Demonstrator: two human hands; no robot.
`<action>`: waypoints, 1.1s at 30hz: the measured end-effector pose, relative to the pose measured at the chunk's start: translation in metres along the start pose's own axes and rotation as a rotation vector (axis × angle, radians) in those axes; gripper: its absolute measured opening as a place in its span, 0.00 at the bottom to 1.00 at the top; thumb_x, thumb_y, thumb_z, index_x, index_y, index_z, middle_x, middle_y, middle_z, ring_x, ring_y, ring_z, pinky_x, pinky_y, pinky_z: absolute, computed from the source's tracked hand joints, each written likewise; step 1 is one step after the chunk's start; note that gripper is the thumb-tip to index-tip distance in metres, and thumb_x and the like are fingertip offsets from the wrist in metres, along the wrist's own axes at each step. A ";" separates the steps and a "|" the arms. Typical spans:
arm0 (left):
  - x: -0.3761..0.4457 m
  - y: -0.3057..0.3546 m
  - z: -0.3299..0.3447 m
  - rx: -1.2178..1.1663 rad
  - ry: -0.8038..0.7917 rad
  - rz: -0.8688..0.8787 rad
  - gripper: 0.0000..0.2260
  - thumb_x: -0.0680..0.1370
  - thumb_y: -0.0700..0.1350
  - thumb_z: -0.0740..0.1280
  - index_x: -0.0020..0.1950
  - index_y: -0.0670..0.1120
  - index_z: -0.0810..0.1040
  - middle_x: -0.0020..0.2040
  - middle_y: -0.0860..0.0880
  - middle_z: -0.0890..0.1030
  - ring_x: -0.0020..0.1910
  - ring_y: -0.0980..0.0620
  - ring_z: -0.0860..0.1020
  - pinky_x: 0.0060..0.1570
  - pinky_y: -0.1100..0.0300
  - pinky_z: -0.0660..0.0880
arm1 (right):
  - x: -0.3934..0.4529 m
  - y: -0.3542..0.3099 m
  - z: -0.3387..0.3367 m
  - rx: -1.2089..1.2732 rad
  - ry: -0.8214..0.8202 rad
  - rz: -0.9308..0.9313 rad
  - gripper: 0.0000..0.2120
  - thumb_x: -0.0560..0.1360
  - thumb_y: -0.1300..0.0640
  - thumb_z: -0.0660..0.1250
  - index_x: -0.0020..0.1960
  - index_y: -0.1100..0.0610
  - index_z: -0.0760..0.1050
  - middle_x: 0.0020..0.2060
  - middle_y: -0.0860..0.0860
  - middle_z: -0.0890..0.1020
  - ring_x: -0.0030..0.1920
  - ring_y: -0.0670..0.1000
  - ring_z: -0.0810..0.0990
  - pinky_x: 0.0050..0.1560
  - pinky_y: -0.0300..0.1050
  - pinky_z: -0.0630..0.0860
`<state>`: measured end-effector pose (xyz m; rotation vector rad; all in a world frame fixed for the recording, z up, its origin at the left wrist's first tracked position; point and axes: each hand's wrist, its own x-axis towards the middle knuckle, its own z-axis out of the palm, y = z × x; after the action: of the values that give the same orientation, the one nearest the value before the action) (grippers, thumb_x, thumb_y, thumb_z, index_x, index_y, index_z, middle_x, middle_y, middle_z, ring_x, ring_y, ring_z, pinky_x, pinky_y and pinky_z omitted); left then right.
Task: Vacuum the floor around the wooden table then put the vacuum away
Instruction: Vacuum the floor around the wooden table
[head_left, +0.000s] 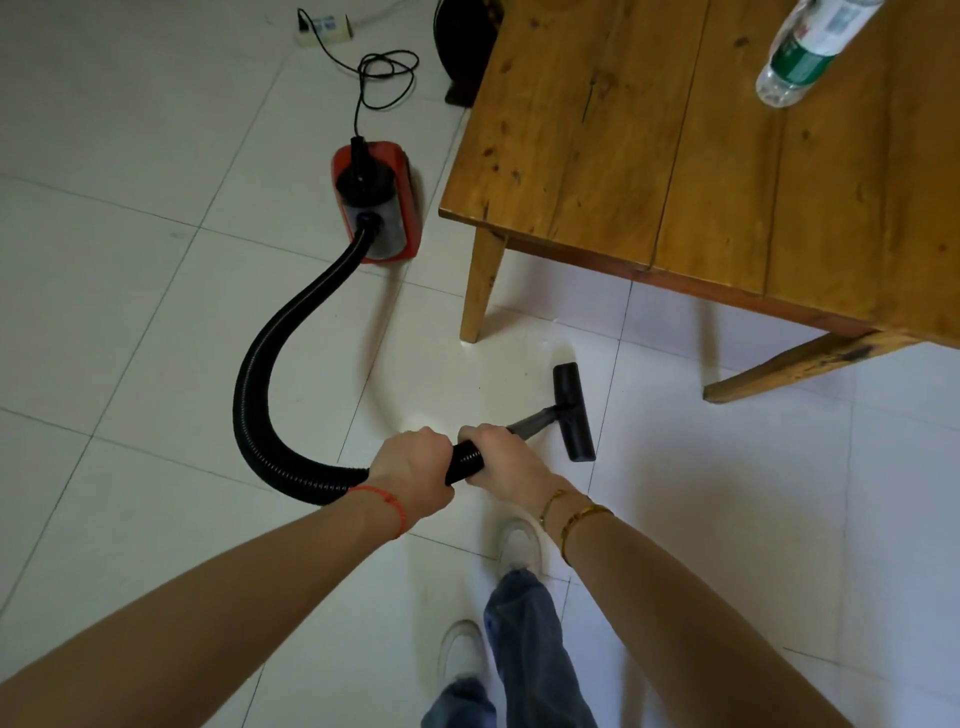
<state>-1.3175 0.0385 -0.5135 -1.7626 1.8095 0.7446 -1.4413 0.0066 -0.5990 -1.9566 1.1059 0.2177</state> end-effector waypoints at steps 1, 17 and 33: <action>0.007 0.006 -0.004 -0.009 -0.001 0.003 0.05 0.74 0.42 0.63 0.49 0.45 0.76 0.32 0.52 0.66 0.36 0.49 0.72 0.36 0.60 0.68 | 0.002 0.008 -0.006 0.001 -0.002 -0.002 0.09 0.70 0.65 0.69 0.50 0.61 0.74 0.44 0.57 0.77 0.45 0.56 0.76 0.45 0.46 0.73; 0.082 0.040 -0.052 -0.111 -0.035 0.043 0.09 0.75 0.43 0.63 0.53 0.43 0.77 0.47 0.46 0.78 0.47 0.47 0.80 0.39 0.60 0.70 | 0.039 0.075 -0.075 -0.042 -0.034 0.019 0.10 0.70 0.66 0.68 0.50 0.63 0.74 0.45 0.59 0.78 0.46 0.57 0.77 0.45 0.47 0.73; 0.017 -0.114 -0.015 -0.108 -0.003 0.039 0.08 0.73 0.45 0.64 0.50 0.45 0.76 0.33 0.53 0.66 0.37 0.51 0.72 0.36 0.61 0.68 | 0.079 -0.072 0.002 -0.024 -0.077 -0.018 0.11 0.72 0.66 0.67 0.54 0.62 0.74 0.49 0.59 0.77 0.49 0.57 0.77 0.52 0.52 0.76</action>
<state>-1.2039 0.0144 -0.5189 -1.7972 1.8374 0.8748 -1.3381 -0.0232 -0.5985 -1.9622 1.0395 0.2950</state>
